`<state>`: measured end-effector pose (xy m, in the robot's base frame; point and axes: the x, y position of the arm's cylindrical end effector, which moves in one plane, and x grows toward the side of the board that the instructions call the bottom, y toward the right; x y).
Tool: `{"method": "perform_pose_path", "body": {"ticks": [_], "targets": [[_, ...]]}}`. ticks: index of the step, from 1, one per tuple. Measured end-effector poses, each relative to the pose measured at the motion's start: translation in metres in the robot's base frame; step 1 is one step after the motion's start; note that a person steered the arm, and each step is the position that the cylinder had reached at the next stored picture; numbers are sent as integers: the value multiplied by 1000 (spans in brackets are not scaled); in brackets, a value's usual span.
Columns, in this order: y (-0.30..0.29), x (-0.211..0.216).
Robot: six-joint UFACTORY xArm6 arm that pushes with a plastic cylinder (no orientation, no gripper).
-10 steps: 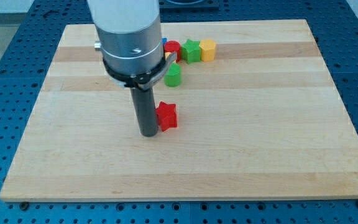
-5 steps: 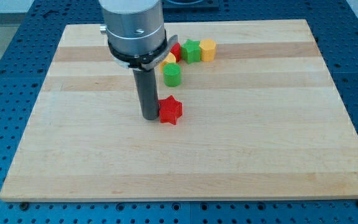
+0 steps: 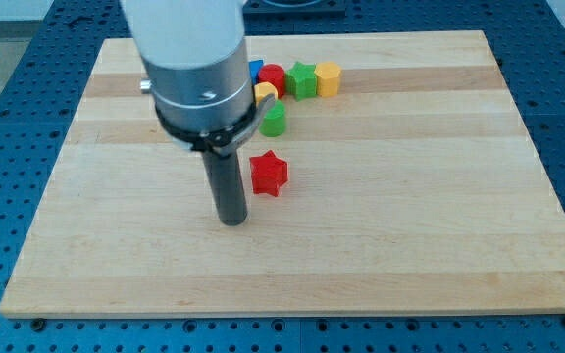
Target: Push the red star to the center
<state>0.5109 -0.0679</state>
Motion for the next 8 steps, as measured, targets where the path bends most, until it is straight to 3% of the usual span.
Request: {"method": "perform_pose_path", "body": {"ticks": [2,5,8], "targets": [[14,-34],[23,-5],[23,-64]]}}
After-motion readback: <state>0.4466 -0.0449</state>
